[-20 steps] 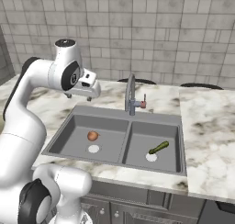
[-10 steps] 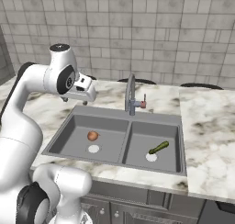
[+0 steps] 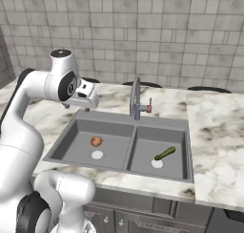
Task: Remove the squash and onion from the sink. Then move the bowl and cup from the counter to the sink for washing.
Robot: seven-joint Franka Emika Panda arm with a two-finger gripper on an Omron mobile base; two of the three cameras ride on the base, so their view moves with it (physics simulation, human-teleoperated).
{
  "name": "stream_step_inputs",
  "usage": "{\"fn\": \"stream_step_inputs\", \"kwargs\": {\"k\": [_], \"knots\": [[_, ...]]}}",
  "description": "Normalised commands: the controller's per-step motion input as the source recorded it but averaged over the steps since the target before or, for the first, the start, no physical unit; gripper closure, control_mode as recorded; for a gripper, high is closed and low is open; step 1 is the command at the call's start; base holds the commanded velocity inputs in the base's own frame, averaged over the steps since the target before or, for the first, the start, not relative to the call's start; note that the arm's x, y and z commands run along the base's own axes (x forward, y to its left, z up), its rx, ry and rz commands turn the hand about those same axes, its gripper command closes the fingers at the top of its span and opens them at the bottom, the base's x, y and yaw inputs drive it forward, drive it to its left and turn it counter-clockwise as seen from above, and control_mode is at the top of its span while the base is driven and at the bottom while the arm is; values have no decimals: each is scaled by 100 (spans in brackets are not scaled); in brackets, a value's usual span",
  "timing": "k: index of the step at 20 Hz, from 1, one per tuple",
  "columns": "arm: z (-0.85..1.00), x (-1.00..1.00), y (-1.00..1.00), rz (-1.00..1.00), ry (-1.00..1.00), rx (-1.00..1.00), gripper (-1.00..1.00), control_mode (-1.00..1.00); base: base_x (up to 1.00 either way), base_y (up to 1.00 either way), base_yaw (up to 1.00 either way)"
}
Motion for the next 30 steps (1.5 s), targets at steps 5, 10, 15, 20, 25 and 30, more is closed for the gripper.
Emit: {"fn": "stream_step_inputs", "kwargs": {"k": [5,10,15,20,25,30], "knots": [[-14,0,2,0,-5,0,-100,-100,0,0,0],[-15,1,0,0,0,-1,-100,-100,0,0,0],[-15,0,0,0,-1,0,-100,-100,0,0,0],[-16,1,0,0,-1,0,-100,-100,0,0,0],[-16,4,4,-2,0,0,-100,-100,0,0,0],[-16,3,5,-1,-1,0,-100,-100,0,0,0]]}}
